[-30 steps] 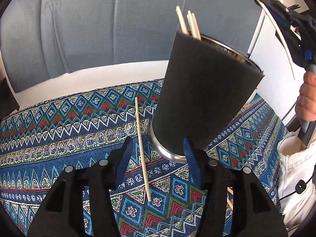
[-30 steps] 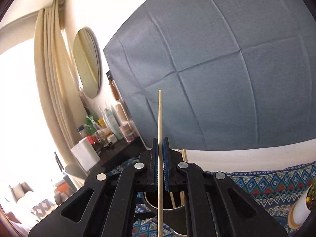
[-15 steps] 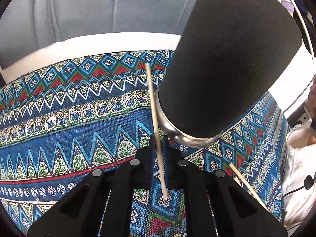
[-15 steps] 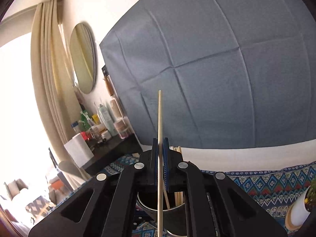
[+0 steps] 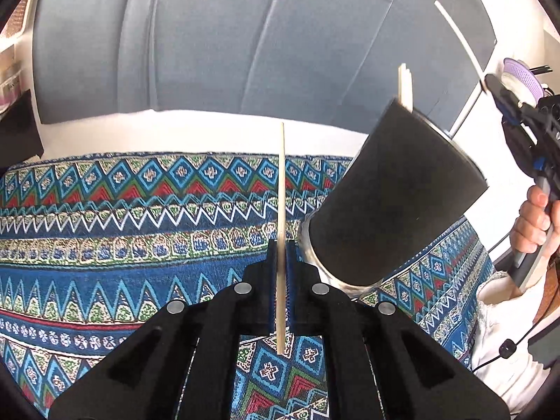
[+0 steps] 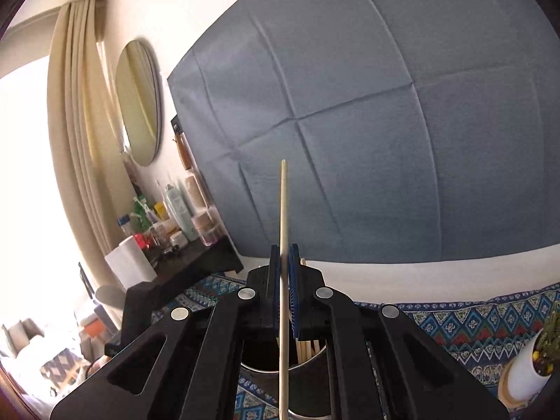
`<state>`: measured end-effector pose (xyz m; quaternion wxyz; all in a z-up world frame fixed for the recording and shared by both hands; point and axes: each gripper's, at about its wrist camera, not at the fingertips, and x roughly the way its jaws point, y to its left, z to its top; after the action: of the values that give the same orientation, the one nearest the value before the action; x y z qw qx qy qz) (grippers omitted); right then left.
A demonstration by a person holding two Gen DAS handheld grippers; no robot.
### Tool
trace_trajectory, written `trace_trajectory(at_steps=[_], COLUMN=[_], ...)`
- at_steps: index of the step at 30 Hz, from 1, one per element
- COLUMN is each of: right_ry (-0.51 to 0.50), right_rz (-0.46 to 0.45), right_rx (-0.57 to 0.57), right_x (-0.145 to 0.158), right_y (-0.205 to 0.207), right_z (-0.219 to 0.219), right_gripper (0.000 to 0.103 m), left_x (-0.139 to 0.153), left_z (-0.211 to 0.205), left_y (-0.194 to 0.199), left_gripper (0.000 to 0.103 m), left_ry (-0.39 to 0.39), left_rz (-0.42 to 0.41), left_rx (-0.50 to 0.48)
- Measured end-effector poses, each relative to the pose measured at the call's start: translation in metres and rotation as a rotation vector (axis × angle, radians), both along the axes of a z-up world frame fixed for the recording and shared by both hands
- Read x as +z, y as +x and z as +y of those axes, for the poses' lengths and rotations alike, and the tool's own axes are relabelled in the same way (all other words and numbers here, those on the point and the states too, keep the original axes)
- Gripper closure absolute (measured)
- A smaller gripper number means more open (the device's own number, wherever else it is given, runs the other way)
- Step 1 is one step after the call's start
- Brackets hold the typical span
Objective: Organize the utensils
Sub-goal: 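Lower the left tool's stick into the holder while the right tool holds its stick above it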
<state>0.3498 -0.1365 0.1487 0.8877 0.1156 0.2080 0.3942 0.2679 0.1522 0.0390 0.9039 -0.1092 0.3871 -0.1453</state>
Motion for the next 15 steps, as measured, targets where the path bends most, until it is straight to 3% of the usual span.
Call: trace_trajectory(at_steps=[10,15], right_ry=[0.028,0.007], right_rz=[-0.011,-0.012], right_rx=[-0.024,-0.019], right_x=[-0.004,-0.006], right_y=[0.002,0.003], right_z=[-0.004,0.001], right_gripper=[0.098,0.098], left_x=[0.07,0.078], left_z=[-0.016,-0.04], left_y=[-0.04,-0.048], left_gripper=[0.098,0.098], left_ry=[-0.01,0.027], left_rz=[-0.191,-0.189], left_rx=[-0.053,-0.123])
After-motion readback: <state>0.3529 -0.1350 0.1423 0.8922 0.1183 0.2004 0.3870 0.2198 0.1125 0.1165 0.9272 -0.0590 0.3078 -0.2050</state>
